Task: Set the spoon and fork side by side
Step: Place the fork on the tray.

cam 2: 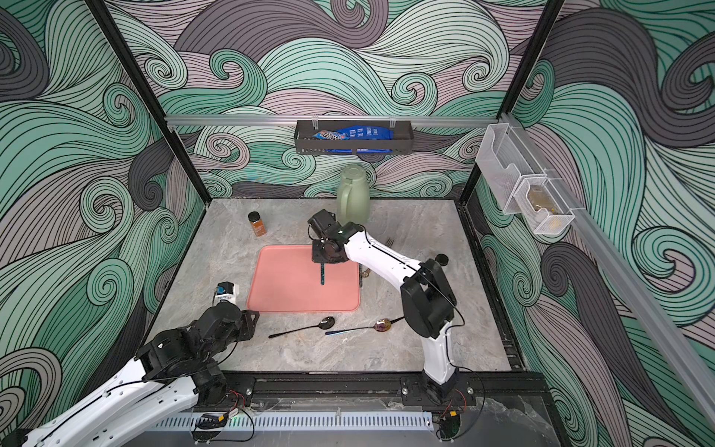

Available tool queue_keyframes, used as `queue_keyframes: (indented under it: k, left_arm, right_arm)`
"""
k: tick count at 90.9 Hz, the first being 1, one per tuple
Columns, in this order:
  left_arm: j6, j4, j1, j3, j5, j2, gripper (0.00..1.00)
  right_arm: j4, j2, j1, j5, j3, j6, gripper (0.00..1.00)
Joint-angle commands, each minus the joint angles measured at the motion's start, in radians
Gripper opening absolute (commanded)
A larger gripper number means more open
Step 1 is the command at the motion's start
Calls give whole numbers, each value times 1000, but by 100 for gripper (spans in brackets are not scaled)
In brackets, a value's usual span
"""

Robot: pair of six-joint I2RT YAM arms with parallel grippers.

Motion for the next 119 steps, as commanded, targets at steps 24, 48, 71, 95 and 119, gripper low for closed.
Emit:
queue_keyframes:
  k: [24,48,71,95,119]
  left_arm:
    - [1,-21,2,32,-19,5,37]
    - [0,-8,2,13,-14,11,37]
    - [-3,13,2,-2,-22,27,37]
    - [8,42,3,6,-38,79,38]
    - [84,123,6,81,-92,222,43]
  right_arm:
    - [-91,326,79,-56,374,26,2]
    - [-49,467,98,-121,471,36,1]
    - [-19,505,102,-153,479,42,2]
    - [-24,469,102,-179,480,32,26]
    - [13,213,52,-175,300,-6,40]
